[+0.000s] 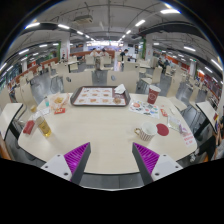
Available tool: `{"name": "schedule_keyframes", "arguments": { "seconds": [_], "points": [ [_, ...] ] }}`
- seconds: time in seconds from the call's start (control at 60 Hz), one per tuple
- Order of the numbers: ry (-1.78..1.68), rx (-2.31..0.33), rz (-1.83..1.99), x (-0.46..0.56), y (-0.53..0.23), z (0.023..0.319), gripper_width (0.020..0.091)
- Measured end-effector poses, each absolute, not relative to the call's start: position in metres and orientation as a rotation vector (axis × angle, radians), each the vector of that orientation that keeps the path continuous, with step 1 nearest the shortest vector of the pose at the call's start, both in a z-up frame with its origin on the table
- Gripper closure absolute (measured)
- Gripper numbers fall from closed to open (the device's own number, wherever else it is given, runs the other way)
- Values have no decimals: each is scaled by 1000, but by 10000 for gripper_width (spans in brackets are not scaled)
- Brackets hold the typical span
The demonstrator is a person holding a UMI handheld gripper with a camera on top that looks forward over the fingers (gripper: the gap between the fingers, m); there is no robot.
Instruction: Pour water
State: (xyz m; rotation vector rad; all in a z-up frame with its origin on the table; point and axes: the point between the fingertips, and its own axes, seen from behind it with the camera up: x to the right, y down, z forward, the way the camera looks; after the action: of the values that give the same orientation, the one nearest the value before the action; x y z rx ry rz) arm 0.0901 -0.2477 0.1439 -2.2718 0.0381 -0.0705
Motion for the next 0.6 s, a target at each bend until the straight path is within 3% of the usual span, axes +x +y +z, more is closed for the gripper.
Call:
{"name": "schedule_keyframes", "arguments": {
  "seconds": [0.317,0.6],
  "points": [
    [104,-2295,-144,47,-254,125,253],
    [51,-2300,-21,-99,-259,95,250]
  ]
}}
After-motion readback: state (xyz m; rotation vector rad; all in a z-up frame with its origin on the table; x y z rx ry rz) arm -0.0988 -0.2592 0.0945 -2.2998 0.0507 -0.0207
